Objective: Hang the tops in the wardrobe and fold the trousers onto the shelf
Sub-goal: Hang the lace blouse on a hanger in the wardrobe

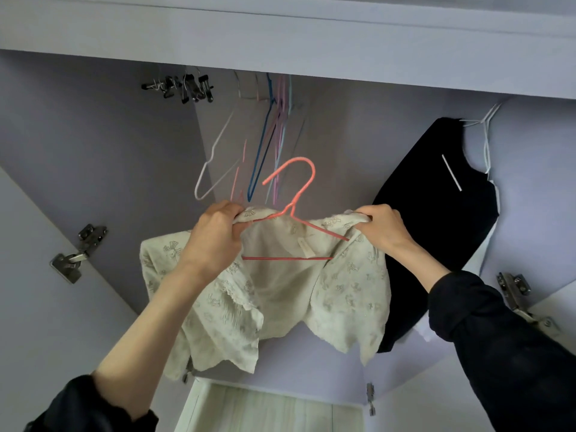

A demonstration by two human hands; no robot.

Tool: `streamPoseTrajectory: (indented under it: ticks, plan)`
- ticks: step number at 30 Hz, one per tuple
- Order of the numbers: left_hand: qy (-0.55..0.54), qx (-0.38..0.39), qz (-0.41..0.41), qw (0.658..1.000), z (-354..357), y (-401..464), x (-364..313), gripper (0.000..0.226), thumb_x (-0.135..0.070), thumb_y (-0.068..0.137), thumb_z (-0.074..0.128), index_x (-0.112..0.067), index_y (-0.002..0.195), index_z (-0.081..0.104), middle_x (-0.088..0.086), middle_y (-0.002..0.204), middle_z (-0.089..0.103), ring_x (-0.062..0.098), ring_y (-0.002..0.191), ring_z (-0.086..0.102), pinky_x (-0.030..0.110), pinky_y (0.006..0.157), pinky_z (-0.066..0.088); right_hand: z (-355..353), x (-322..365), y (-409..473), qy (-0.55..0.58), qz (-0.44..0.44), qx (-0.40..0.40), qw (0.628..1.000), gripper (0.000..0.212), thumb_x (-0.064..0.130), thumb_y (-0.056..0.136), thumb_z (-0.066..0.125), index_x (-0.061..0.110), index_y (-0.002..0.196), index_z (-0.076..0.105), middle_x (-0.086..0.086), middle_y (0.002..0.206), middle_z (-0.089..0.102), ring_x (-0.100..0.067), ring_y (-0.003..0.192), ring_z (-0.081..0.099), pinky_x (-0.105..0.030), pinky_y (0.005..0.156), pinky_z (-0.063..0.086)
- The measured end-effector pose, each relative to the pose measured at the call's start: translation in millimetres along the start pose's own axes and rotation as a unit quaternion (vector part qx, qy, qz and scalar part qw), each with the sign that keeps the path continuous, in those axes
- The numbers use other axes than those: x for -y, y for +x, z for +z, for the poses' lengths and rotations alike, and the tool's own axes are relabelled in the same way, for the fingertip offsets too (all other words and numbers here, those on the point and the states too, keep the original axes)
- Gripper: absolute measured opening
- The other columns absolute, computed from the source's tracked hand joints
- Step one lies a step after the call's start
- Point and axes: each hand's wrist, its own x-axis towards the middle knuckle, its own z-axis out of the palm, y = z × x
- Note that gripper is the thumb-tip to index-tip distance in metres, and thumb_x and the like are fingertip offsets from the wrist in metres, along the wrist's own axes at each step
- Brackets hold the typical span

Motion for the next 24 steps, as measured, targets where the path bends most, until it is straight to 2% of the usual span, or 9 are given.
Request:
streamPoseTrajectory:
  ticks: [3, 7, 11, 12, 14, 16, 17, 20, 24]
  plan:
    - [-0.006, -0.003, 0.016, 1.0, 9.8, -2.3, -9.4, 0.018, -0.008, 0.093, 0.053, 0.002, 0.103, 0.062, 0.005, 0.094, 0.05, 0.03, 0.096, 0.052, 0.027, 0.077, 0.036, -2.6, 8.0, -0.1, -0.01, 0.003, 0.012, 1.0, 0.019, 0.012, 0.083, 0.055, 0.003, 0.091, 0.07, -0.007, 0.077, 0.065, -0.02, 0.075, 0.057, -0.031, 0.069, 0.045]
    - [-0.02, -0.046, -0.014, 0.999, 12.9, 1.3, -8.6, 0.015, 0.001, 0.092, 0.05, 0.006, 0.101, 0.06, 0.013, 0.095, 0.053, 0.034, 0.096, 0.051, 0.021, 0.073, 0.031, -12.4, 25.1, -11.1, 0.008, -0.016, 0.085, 0.996, 0.035, 0.02, 0.082, 0.063, 0.019, 0.118, 0.061, 0.0, 0.108, 0.067, -0.018, 0.099, 0.062, -0.035, 0.091, 0.049]
    - [-0.053, -0.09, -0.037, 0.994, 0.4, 7.2, -1.1, 0.012, 0.0, 0.093, 0.05, 0.006, 0.097, 0.059, 0.008, 0.089, 0.049, 0.026, 0.082, 0.046, 0.017, 0.066, 0.025, -23.8, 30.0, -25.7, 0.037, -0.022, 0.255, 0.966, 0.05, 0.034, 0.091, 0.059, 0.039, 0.132, 0.033, 0.001, 0.091, 0.069, -0.021, 0.07, 0.071, -0.036, 0.083, 0.055]
    - [-0.062, -0.09, -0.038, 0.993, -1.9, 7.7, -0.1, 0.012, -0.002, 0.093, 0.05, 0.005, 0.096, 0.06, 0.007, 0.089, 0.049, 0.022, 0.08, 0.045, 0.017, 0.065, 0.025, -26.1, 29.5, -25.6, 0.026, -0.029, 0.239, 0.97, 0.05, 0.034, 0.094, 0.054, 0.037, 0.139, 0.032, 0.0, 0.086, 0.07, -0.019, 0.067, 0.07, -0.035, 0.084, 0.054]
    - [-0.077, -0.082, -0.041, 0.993, -2.8, 9.1, 0.9, 0.012, -0.006, 0.094, 0.051, 0.002, 0.094, 0.06, 0.005, 0.087, 0.052, 0.02, 0.076, 0.046, 0.017, 0.06, 0.027, -32.4, 29.1, -19.2, -0.128, -0.077, 0.132, 0.98, 0.041, 0.034, 0.096, 0.048, 0.031, 0.137, 0.043, 0.001, 0.085, 0.069, -0.016, 0.078, 0.067, -0.033, 0.088, 0.048]
    - [-0.087, -0.075, -0.045, 0.992, -2.2, 10.4, 0.5, 0.012, -0.008, 0.094, 0.052, 0.001, 0.089, 0.059, 0.0, 0.077, 0.051, 0.016, 0.066, 0.045, 0.015, 0.056, 0.031, -35.9, 28.9, -13.2, -0.3, -0.142, 0.019, 0.943, 0.033, 0.034, 0.094, 0.051, 0.028, 0.127, 0.053, 0.0, 0.104, 0.059, -0.021, 0.106, 0.053, -0.036, 0.093, 0.039]
    - [-0.092, -0.072, -0.046, 0.992, -2.0, 11.1, -0.2, 0.012, -0.008, 0.094, 0.052, 0.0, 0.087, 0.059, -0.003, 0.072, 0.048, 0.011, 0.062, 0.044, 0.012, 0.054, 0.033, -34.7, 28.2, -10.4, -0.314, -0.168, 0.0, 0.934, 0.028, 0.032, 0.092, 0.053, 0.024, 0.119, 0.056, -0.001, 0.111, 0.053, -0.022, 0.111, 0.046, -0.038, 0.094, 0.036]
    - [-0.119, -0.052, -0.052, 0.99, -1.6, 13.6, -3.0, 0.012, -0.012, 0.093, 0.056, -0.004, 0.088, 0.063, -0.005, 0.064, 0.049, 0.007, 0.055, 0.043, 0.014, 0.05, 0.033, -24.9, 27.1, -6.6, -0.175, -0.192, 0.015, 0.966, 0.008, 0.019, 0.092, 0.052, 0.017, 0.1, 0.051, -0.002, 0.105, 0.055, -0.023, 0.098, 0.053, -0.041, 0.084, 0.045]
    - [-0.12, -0.042, -0.088, 0.988, -3.2, 13.6, 0.4, 0.021, -0.02, 0.091, 0.058, -0.007, 0.075, 0.065, 0.001, 0.051, 0.044, 0.016, 0.049, 0.038, 0.023, 0.049, 0.032, -8.1, 13.0, -12.8, -0.055, -0.169, -0.029, 0.984, 0.01, 0.009, 0.095, 0.046, 0.008, 0.101, 0.054, -0.004, 0.089, 0.06, -0.023, 0.08, 0.056, -0.037, 0.068, 0.042]
